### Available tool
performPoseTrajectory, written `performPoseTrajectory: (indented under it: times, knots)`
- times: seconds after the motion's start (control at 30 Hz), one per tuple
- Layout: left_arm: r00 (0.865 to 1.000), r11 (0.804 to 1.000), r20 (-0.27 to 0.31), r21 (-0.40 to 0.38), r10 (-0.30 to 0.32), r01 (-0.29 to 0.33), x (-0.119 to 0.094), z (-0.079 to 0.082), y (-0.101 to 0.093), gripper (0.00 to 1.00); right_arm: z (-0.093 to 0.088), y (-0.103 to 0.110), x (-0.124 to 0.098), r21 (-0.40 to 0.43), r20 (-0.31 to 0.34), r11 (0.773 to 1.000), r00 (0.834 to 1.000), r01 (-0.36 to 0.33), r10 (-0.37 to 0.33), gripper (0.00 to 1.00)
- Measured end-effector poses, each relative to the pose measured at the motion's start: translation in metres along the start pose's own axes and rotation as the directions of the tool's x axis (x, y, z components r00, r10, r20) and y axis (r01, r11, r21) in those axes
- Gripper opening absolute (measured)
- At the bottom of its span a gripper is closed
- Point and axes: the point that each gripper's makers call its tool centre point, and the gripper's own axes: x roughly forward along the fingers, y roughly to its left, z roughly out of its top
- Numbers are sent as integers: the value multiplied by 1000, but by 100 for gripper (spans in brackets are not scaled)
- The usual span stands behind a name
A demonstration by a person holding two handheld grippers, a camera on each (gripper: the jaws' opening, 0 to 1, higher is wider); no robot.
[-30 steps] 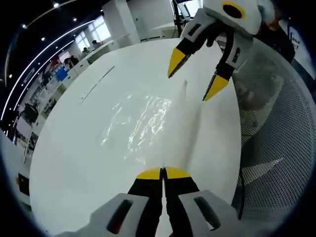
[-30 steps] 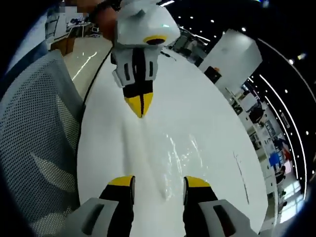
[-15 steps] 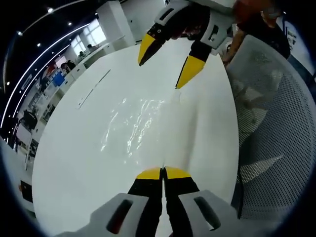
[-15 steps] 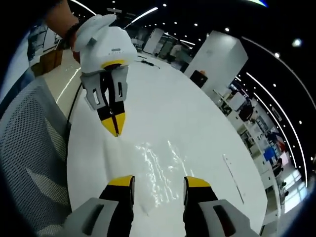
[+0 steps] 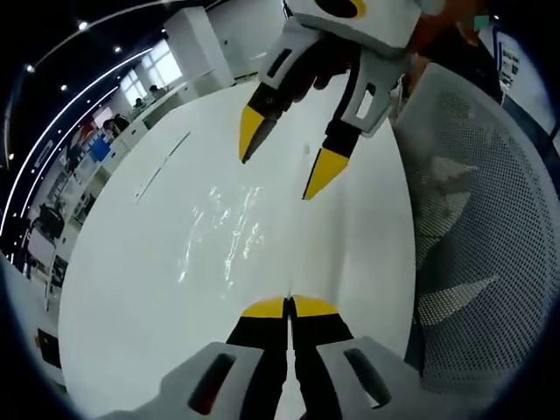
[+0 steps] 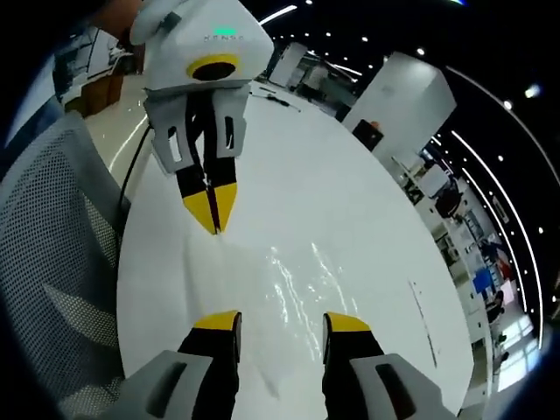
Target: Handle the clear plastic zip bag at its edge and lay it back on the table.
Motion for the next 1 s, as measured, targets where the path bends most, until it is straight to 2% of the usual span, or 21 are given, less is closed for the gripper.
performPoseTrajectory:
  times: [0.37, 0.63, 0.87, 1.0]
  knots:
    - [1000, 1000, 11, 8, -9, 9, -1, 2, -3, 0, -6, 7, 12, -34, -32, 999, 999, -23, 21, 33]
    - [1000, 1000, 17, 5, -9, 9, -2, 3, -4, 0, -9, 13, 21, -17, -38, 999, 998, -43, 43, 29]
    - [999, 1000, 31, -2, -9, 9, -3, 7, -4, 0, -15, 22, 28, -2, -61, 997, 995, -75, 75, 19]
    - [999, 1000, 41, -15, -4, 5, -3, 7, -2, 0, -16, 28, 30, -27, -71, 995, 993, -91, 89, 4]
